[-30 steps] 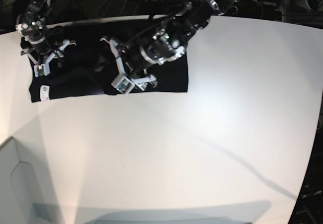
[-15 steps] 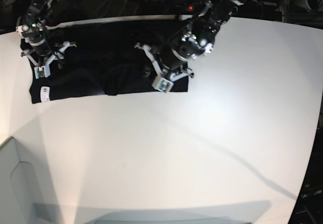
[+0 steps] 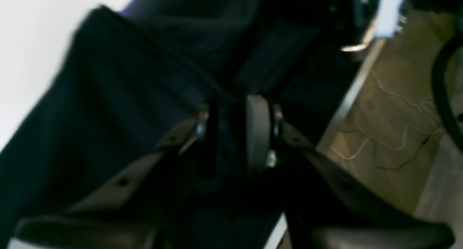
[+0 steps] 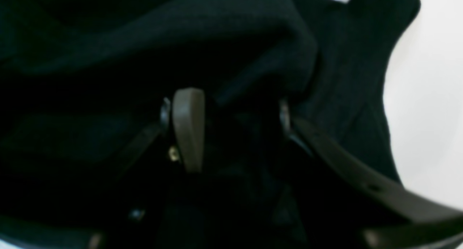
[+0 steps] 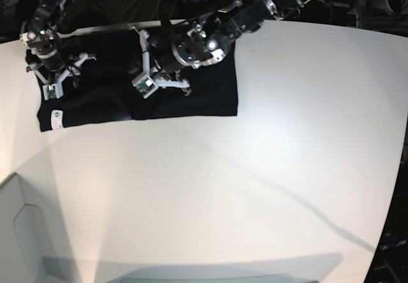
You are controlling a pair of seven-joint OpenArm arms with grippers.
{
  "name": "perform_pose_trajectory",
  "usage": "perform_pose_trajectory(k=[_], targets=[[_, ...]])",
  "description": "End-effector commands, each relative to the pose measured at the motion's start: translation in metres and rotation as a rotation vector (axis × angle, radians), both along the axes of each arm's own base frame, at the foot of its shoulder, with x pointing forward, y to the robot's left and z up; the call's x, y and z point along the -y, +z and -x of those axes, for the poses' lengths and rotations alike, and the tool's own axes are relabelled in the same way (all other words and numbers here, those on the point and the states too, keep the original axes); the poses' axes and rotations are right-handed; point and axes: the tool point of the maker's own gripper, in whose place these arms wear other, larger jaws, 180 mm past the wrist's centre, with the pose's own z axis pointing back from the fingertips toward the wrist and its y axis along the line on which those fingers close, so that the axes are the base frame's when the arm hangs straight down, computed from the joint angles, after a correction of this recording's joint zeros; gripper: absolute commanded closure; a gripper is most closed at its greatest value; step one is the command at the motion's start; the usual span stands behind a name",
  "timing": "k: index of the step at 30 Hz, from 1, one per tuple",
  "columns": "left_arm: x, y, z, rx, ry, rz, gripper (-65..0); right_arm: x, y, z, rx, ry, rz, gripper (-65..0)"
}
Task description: Fold the T-shirt properly
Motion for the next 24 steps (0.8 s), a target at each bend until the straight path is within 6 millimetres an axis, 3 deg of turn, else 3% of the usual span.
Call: perform_pose_trajectory(k=[1, 3, 6, 9, 14, 17, 21, 24], targets=[[-0.014, 0.015, -0.018, 0.055, 0.049, 0.021, -13.3, 0.004, 0.011, -0.007, 0.04, 0.01, 0.014, -24.1], [-0.049, 0.018, -0.033, 0.073, 0.137, 0.007, -13.3, 0.004, 0.019, -0.011, 0.063, 0.014, 0.027, -24.2], [-0.117, 0.007, -0.058, 0.058, 0.345, -0.043, -13.3, 0.001, 0.035, -0.018, 0.108, 0.023, 0.045, -26.0], [-0.161, -0.012, -0.07, 0.013, 0.49, -0.086, -13.3, -0.003, 0.051, -0.023, 0.147, 0.029, 0.062, -27.3], [-0.174, -0.036, -0.077, -0.035, 0.528, -0.13, -13.3, -0.006, 0.068, -0.03, 0.197, 0.031, 0.08, -27.4], [-0.172, -0.047, -0.085, -0.059, 0.542, -0.137, -13.3, 0.012, 0.075, -0.032, 0.219, -0.029, 0.095, -27.4], [-0.168, -0.049, -0.099, -0.059, 0.551, -0.136, -13.3, 0.043, 0.068, -0.026, 0.219, -0.16, 0.08, -27.4], [-0.169, -0.046, -0.11, -0.048, 0.557, -0.134, -13.3, 0.058, 0.052, -0.019, 0.188, -0.227, 0.046, -27.5]])
